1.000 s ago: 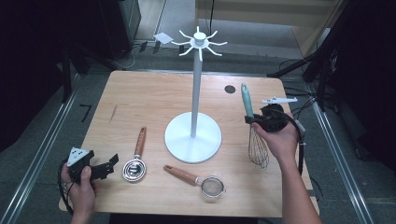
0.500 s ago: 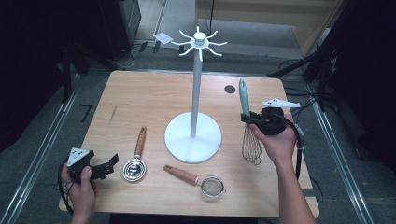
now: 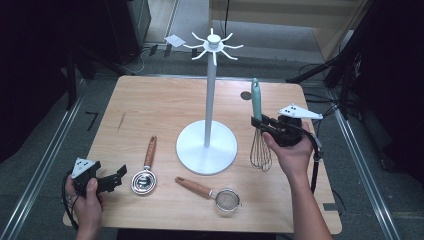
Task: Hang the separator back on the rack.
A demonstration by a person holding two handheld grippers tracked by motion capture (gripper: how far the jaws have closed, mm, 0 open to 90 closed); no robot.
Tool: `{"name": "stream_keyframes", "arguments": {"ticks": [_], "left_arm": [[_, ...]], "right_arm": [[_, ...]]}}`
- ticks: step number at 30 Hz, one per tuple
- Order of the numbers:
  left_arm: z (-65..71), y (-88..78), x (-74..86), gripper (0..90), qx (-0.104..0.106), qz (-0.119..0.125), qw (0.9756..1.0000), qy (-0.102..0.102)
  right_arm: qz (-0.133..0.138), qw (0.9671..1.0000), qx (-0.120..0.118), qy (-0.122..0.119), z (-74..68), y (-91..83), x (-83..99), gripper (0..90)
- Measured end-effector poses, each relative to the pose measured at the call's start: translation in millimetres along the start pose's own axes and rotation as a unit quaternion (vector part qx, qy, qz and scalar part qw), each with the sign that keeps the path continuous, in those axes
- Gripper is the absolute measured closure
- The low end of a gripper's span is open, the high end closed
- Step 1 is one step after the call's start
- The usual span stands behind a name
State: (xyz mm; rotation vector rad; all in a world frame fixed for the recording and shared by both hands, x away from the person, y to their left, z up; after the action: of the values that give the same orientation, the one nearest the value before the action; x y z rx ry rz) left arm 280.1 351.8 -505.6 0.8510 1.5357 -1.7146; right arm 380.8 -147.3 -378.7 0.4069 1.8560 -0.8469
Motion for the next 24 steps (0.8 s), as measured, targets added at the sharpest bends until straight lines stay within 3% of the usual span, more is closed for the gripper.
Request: {"name": "stream_keyframes", "arguments": {"ticks": [5,24], "left_arm": [[0.0,0.1,0.0,0.0,0.0,0.0,1.0,-0.001],[0.1,0.1,0.0,0.0,0.0,0.0,1.0,0.0]], "right_arm": [[0.026,0.9994,-0.019,-0.01,-9.3,-3.2,-7.3,70.8],[0.084,0.994,-0.042,-0.056,-35.3,-6.6,-23.1,70.9]]}}
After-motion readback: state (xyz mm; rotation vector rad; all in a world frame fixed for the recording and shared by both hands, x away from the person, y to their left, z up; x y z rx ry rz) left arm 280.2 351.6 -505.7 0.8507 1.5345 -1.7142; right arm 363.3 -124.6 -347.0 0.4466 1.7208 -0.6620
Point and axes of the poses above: each handheld gripper's, and its own axes: y roughly forward along the jaws, x roughly out of its underside, z roughly to its right, the point moved 4 cm from there along y, roughly forward along the jaws, and after that the axes turned 8 degrees about -x, right-handed, at the moved point
